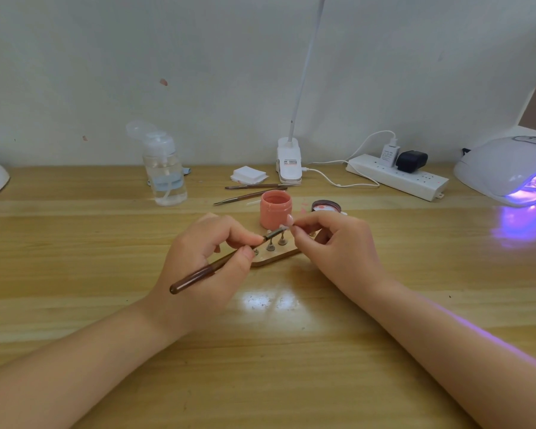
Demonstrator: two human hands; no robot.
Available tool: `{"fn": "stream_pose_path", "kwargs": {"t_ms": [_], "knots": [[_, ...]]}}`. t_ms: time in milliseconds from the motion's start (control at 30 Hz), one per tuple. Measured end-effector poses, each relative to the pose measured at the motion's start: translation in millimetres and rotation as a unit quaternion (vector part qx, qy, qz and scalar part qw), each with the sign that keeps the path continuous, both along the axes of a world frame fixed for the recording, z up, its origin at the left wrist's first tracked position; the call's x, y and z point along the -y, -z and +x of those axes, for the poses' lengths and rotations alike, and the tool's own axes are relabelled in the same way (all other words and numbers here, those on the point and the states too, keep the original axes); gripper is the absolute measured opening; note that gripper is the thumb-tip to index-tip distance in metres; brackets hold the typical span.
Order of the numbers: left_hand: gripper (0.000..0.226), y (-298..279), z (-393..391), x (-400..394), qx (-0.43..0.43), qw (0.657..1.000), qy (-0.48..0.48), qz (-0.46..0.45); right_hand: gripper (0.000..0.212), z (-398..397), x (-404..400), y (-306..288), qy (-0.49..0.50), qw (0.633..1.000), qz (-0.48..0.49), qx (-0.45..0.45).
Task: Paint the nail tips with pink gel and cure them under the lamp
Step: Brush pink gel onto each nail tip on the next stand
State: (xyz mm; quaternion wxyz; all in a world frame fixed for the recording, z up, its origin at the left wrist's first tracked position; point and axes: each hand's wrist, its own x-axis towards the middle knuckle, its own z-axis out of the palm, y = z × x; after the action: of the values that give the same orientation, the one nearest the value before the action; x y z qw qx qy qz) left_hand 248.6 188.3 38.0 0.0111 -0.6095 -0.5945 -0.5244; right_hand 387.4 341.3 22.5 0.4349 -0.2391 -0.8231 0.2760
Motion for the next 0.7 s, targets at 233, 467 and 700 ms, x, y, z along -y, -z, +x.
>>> {"fn": "stream_pose_path", "kwargs": {"t_ms": [233, 467, 700], "knots": [[0.021, -2, 0, -1, 0.026, 0.999, -0.003, -0.018, 0.009, 0, 0, 0, 0.003, 1.0, 0.006, 0.0], [0.016, -6, 3, 1, 0.069, 0.997, -0.017, -0.03, 0.009, 0, 0, 0, 0.005, 1.0, 0.001, 0.0], [0.022, -28, -4, -15, 0.186, 0.979, -0.079, -0.039, 0.008, 1, 1, -2, 0.005, 0.999, -0.032, -0.01]]}}
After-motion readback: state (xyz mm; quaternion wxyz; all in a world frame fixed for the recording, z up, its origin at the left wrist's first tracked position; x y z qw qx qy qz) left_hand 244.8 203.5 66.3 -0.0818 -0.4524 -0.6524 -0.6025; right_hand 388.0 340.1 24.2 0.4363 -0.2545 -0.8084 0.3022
